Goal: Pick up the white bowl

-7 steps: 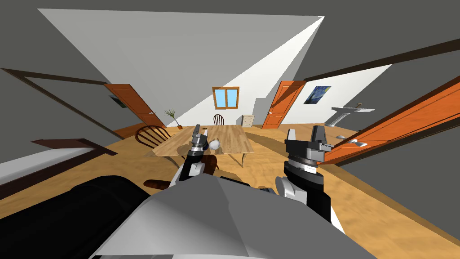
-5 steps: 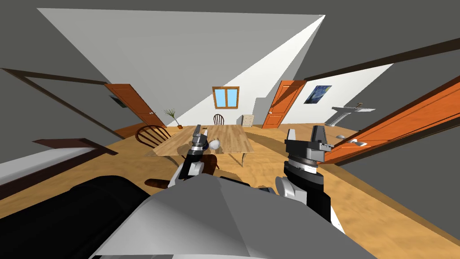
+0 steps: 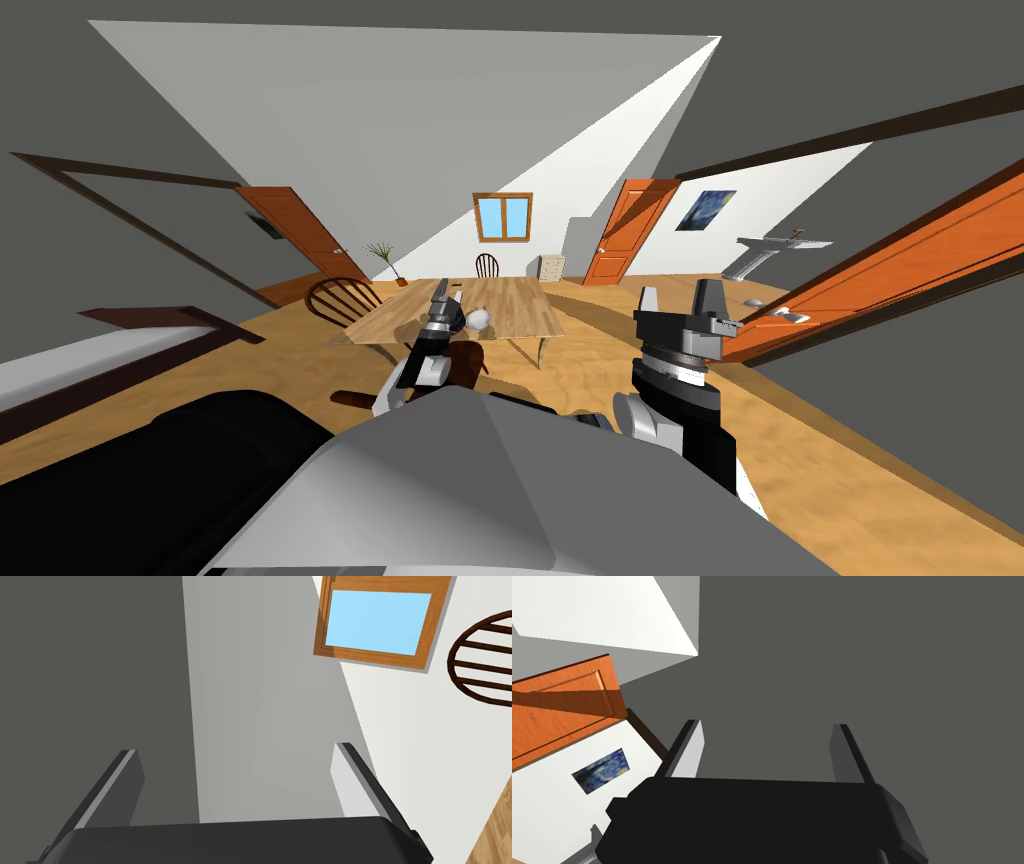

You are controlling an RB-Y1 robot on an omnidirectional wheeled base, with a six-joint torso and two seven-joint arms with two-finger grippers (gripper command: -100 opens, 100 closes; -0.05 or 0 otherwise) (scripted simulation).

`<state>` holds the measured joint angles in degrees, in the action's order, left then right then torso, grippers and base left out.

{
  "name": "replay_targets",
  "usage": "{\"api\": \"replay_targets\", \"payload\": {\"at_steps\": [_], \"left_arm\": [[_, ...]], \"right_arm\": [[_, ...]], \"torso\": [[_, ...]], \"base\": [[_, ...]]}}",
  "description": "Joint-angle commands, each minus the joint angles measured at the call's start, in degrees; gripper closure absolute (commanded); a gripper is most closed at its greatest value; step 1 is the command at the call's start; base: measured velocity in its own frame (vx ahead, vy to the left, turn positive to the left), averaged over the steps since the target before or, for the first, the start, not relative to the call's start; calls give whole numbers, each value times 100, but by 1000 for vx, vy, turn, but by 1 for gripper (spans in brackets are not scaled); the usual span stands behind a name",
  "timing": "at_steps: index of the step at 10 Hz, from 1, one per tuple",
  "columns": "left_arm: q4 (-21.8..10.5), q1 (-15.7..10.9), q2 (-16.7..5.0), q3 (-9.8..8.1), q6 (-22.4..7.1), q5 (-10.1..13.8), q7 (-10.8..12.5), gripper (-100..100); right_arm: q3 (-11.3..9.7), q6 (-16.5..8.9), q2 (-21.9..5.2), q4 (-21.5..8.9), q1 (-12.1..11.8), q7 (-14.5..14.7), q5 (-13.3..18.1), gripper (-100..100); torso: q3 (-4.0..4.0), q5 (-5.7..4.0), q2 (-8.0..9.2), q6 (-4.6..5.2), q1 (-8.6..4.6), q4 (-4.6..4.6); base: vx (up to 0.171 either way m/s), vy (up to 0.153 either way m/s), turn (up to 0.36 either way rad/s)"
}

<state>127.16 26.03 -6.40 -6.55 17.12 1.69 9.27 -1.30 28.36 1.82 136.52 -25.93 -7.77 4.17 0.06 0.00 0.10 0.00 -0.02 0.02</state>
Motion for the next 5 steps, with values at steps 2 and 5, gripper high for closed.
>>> {"api": "replay_targets", "payload": {"at_steps": [2,5], "left_arm": [[-88,-116,-96,-157,-379,107,93,-100],[-232,-277,-186,-352,-837,241,204,-100]], "right_arm": [[0,0,0,0,0,0,0,0],[0,0,0,0,0,0,0,0]], "torso": [[1,0,2,0,1,0],[-2,0,-3,0,0,-1]], "base": [[-31,-7,-3],[-20,-7,-4]]}}
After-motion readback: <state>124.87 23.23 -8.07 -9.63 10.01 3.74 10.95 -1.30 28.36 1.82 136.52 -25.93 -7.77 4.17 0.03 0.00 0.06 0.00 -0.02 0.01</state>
